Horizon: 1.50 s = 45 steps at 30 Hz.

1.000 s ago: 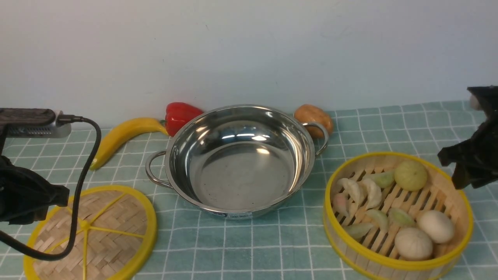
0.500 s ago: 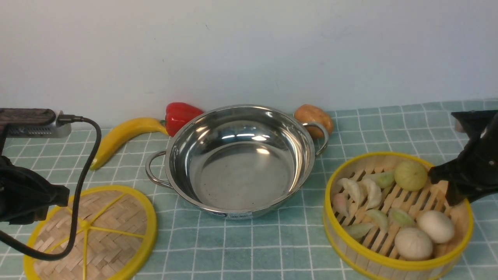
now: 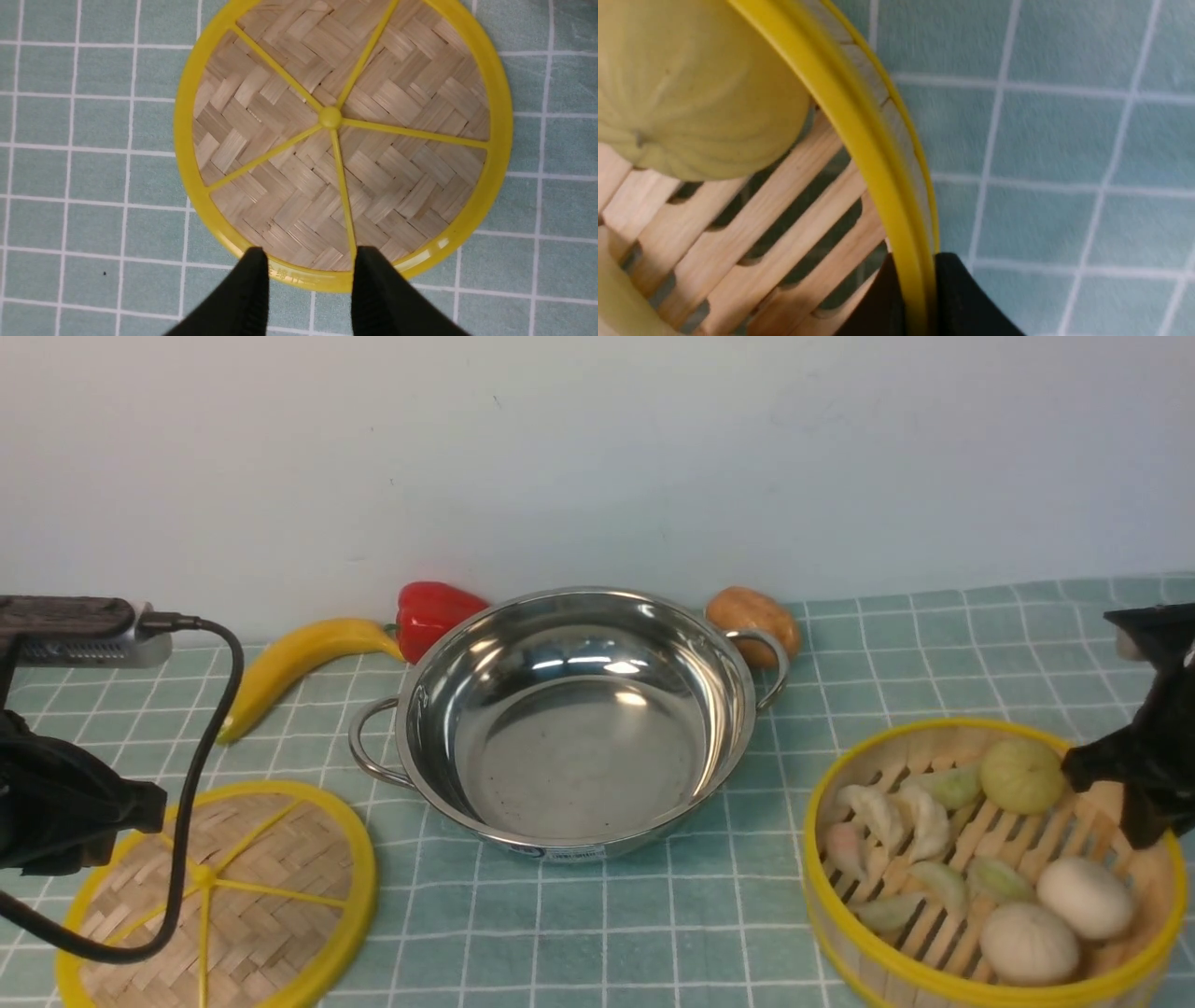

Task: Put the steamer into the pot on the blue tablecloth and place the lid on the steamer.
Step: 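Reach for and grasp the rim of the bamboo steamer holding the buns with the right gripper, then place the bamboo steamer basket of food into the steel pot with the right gripper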

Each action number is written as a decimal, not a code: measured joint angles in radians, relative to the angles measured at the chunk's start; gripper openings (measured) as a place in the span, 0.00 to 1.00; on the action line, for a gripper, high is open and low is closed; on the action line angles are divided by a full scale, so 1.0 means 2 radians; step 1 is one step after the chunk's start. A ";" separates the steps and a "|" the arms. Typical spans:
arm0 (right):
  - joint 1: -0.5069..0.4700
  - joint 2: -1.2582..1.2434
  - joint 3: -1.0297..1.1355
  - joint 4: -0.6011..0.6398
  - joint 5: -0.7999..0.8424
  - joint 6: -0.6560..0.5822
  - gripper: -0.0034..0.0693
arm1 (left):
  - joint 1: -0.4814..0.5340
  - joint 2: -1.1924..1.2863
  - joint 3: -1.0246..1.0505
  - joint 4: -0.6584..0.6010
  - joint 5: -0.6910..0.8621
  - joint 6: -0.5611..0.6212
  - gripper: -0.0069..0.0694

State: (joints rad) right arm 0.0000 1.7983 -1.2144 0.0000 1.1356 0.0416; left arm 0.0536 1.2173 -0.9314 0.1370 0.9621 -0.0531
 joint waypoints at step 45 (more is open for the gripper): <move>0.219 0.285 -0.564 0.075 0.060 0.044 0.15 | 0.000 0.000 0.000 -0.026 0.000 0.001 0.41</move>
State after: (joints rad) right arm 0.4373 2.3691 -2.3422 0.1509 1.2561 0.1299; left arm 0.0536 1.2173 -0.9314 0.0849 0.9630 -0.0519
